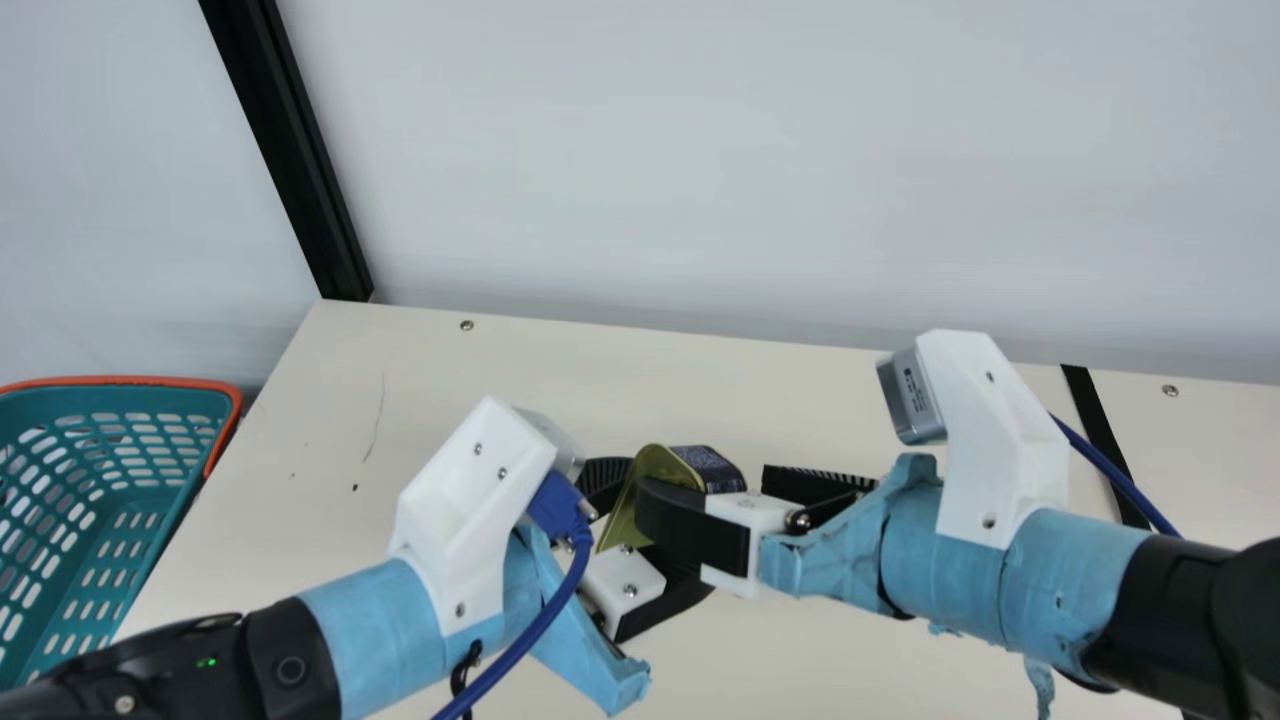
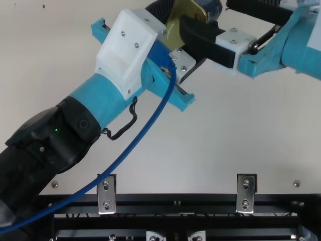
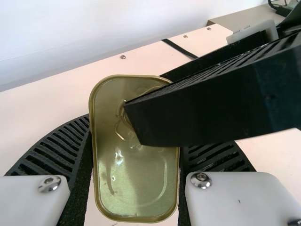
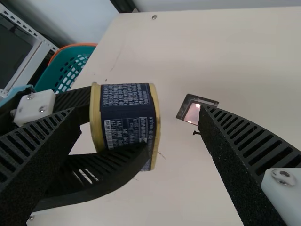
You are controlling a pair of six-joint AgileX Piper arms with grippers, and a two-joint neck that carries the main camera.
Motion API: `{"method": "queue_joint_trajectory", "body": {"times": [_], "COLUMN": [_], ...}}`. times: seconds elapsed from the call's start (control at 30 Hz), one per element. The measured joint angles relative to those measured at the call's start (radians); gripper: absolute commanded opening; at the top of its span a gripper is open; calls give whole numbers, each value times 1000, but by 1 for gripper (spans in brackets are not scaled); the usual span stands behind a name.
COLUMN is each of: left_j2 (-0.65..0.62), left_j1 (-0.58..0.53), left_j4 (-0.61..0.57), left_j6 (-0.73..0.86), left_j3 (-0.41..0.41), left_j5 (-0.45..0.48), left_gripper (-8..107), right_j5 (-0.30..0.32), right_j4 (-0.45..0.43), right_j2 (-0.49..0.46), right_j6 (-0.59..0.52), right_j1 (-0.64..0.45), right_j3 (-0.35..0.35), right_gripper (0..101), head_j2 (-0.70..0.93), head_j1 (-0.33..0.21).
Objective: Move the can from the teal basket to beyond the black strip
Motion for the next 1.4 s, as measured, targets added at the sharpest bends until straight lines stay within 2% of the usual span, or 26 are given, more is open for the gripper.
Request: {"method": "queue_joint_trajectory", "body": {"times": [0.43,0.77,1.17,1.2,1.23,1.4], "left_j2": [0,0,0,0,0,0], "left_j1": [0,0,0,0,0,0], "left_j4": [0,0,0,0,0,0], "left_j6": [0,0,0,0,0,0], "left_j3": [0,0,0,0,0,0], "left_j5": [0,0,0,0,0,0], "left_gripper": [10,10,10,10,10,10], "right_j5": [-5,-48,-49,-49,-49,-58], "right_j4": [-22,-20,-21,-21,-21,-25], "right_j2": [2,40,40,40,40,40], "right_j6": [33,58,58,58,58,58], "right_j1": [20,68,68,68,68,68], "right_j3": [-17,-45,-44,-44,-44,-44], "right_gripper": [101,101,101,20,0,0], "head_j2": [0,0,0,0,0,0], "head_j1": [0,0,0,0,0,0]}}
